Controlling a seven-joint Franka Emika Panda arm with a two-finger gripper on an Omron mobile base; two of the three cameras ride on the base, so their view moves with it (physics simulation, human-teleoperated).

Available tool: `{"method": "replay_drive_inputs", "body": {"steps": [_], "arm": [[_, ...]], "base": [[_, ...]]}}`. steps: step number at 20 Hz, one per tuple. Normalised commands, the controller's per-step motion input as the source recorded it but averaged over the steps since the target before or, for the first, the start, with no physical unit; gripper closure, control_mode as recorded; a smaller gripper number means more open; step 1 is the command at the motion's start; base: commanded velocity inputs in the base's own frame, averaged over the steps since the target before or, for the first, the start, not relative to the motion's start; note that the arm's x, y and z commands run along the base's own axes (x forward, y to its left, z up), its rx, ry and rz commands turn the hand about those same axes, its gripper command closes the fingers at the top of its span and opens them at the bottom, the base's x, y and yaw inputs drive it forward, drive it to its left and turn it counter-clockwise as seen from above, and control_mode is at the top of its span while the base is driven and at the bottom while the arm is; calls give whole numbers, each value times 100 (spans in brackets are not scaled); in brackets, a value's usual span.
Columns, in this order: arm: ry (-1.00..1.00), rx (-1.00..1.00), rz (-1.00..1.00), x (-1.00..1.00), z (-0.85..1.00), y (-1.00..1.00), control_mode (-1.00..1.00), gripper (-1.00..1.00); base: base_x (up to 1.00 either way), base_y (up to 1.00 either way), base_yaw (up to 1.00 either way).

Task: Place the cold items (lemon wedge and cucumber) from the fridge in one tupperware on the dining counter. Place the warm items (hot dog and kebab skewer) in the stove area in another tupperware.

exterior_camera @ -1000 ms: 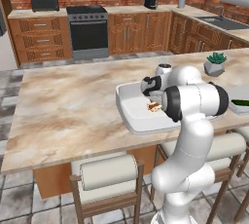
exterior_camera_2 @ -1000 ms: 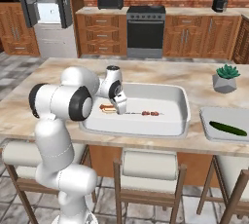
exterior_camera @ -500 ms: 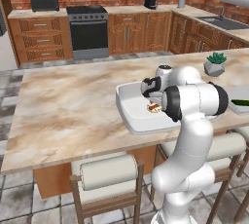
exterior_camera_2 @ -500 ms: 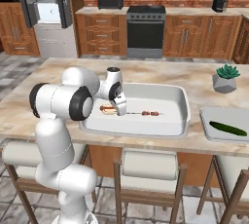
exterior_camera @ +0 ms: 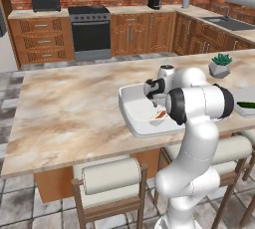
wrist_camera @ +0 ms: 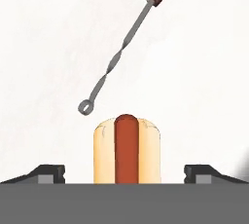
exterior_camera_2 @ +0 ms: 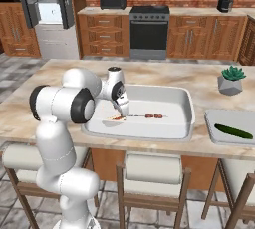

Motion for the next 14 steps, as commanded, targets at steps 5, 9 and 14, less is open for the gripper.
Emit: {"method": "replay_drive_inputs", "body": {"steps": [5, 9, 14], "arm": [[4, -2, -1, -17, 49, 0, -100, -100], [5, 0, 0, -61, 91, 0, -100, -100], [3, 0, 18, -97, 85, 0, -100, -100]], "base": [[0, 0, 0], [0, 0, 0], [0, 0, 0]]}}
